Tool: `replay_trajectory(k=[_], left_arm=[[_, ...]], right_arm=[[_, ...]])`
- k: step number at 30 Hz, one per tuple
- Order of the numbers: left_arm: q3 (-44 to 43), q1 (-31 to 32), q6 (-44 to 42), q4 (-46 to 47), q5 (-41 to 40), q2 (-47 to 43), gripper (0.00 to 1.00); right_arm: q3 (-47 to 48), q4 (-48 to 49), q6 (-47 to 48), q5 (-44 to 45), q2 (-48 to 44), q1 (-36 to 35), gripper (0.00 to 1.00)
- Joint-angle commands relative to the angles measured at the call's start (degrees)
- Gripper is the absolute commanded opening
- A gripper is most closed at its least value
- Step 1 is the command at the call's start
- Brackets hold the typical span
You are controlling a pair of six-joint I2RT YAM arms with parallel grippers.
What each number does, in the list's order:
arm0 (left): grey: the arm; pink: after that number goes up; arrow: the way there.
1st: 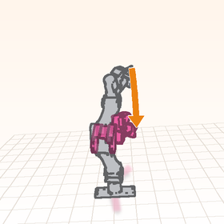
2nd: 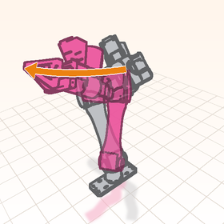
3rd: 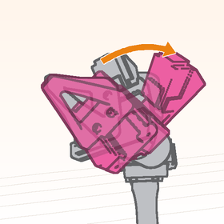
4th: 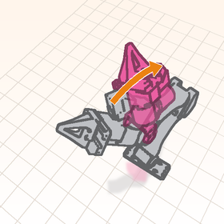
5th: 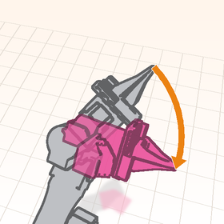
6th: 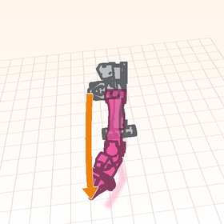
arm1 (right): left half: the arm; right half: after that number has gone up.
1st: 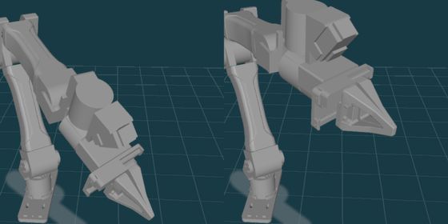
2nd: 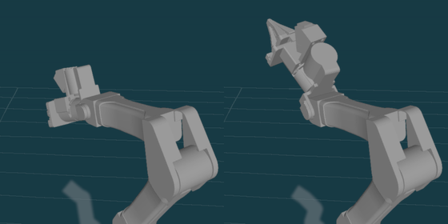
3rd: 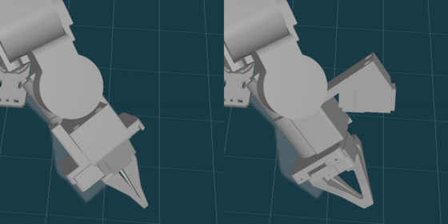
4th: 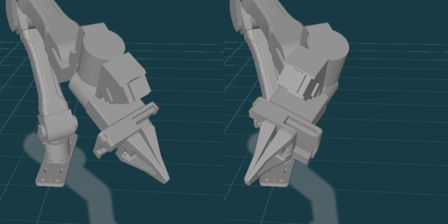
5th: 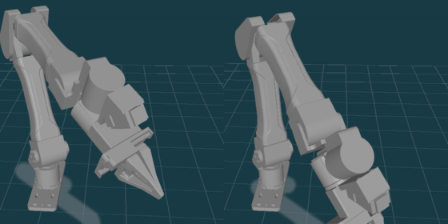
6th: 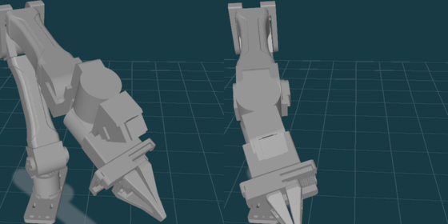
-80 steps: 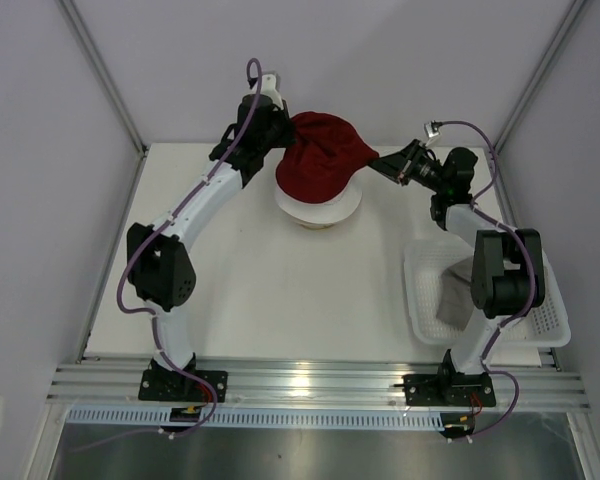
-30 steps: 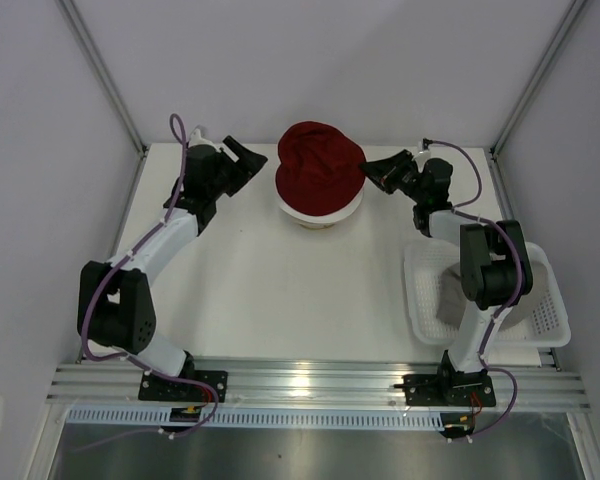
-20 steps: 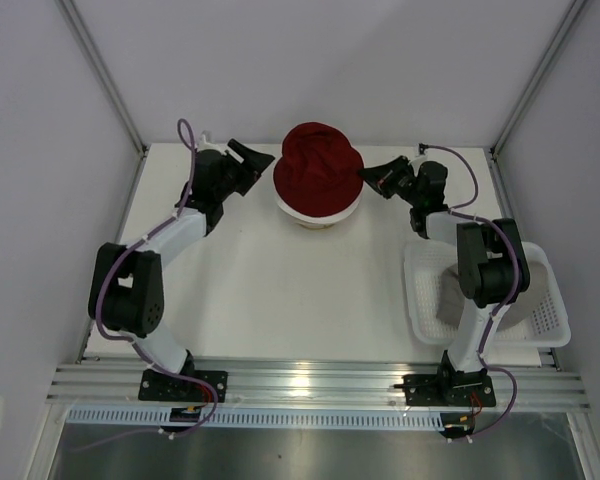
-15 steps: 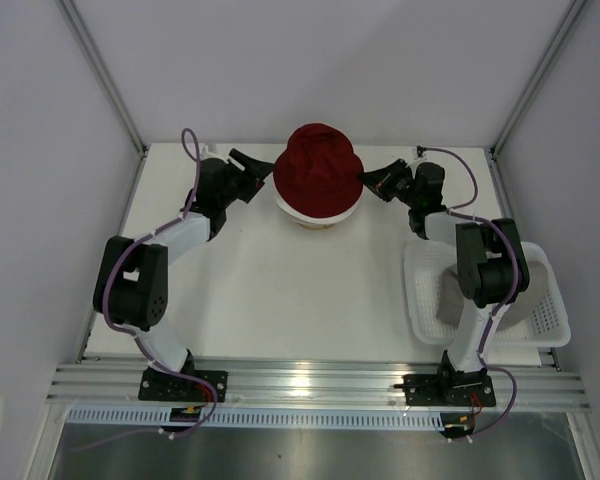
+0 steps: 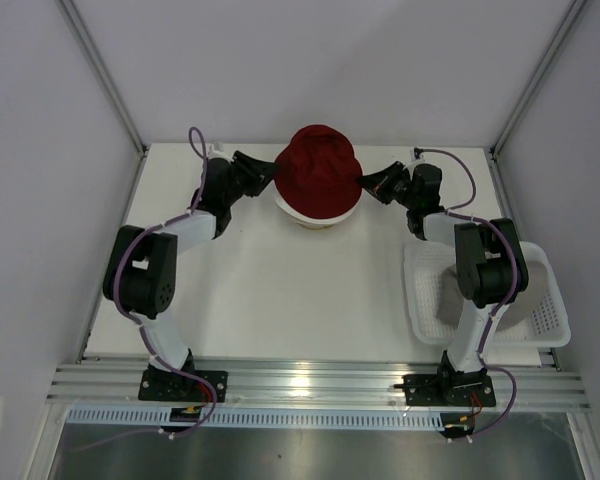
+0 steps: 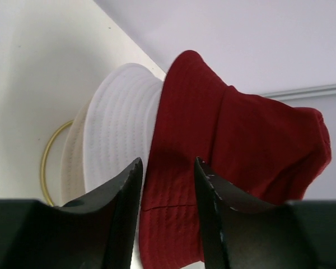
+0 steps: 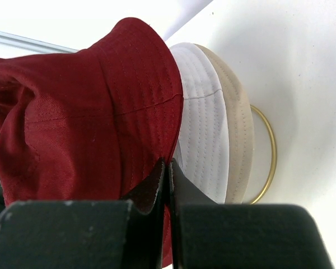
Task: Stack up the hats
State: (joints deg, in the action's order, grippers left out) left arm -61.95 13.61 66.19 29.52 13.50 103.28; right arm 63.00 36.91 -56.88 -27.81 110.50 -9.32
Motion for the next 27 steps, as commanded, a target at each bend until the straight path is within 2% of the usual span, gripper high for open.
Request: replay_trajectory(k=[1,2,8,9,10,12,17,27], left_arm=[[-3.2,0.8,0.1,3.9,1.7,1.3,0.41],[-3.6,1.1,0.0,3.9,1.7,1.5,0.39],[-7.0,1.2,0.3,-1.9,2.7,4.0,0.11],[-6.7,1.2,0.3,-2.8,2.2,4.0,0.03],[-6.3,1.2,0.3,-3.5,1.5,3.9,0.01],[-5.9,1.2,-0.4,-6.0,-2.0,3.4,0.01],[-7.1,2.2,-6.9,-19.3,-10.3,2.3,0.01],[-5.0,3.1,-10.1,-23.3,-11.9,2.6,0.01]], right_arm=[[0.2,-1.9,1.9,1.5,-0.7,0.0,0.00],[0.3,-2.0,2.0,1.5,-0.8,0.0,0.00],[1.2,-4.5,3.4,2.1,-0.7,-0.1,0.00],[1.2,-5.3,3.9,2.2,-0.6,0.1,0.00],[1.2,-5.5,3.9,2.3,-0.5,0.1,0.00],[0.8,-6.4,4.0,2.4,-0.5,0.2,0.00],[0.2,-8.5,4.8,2.2,-0.4,0.2,0.00],[-0.7,-13.5,8.1,2.3,-1.0,0.7,0.00]])
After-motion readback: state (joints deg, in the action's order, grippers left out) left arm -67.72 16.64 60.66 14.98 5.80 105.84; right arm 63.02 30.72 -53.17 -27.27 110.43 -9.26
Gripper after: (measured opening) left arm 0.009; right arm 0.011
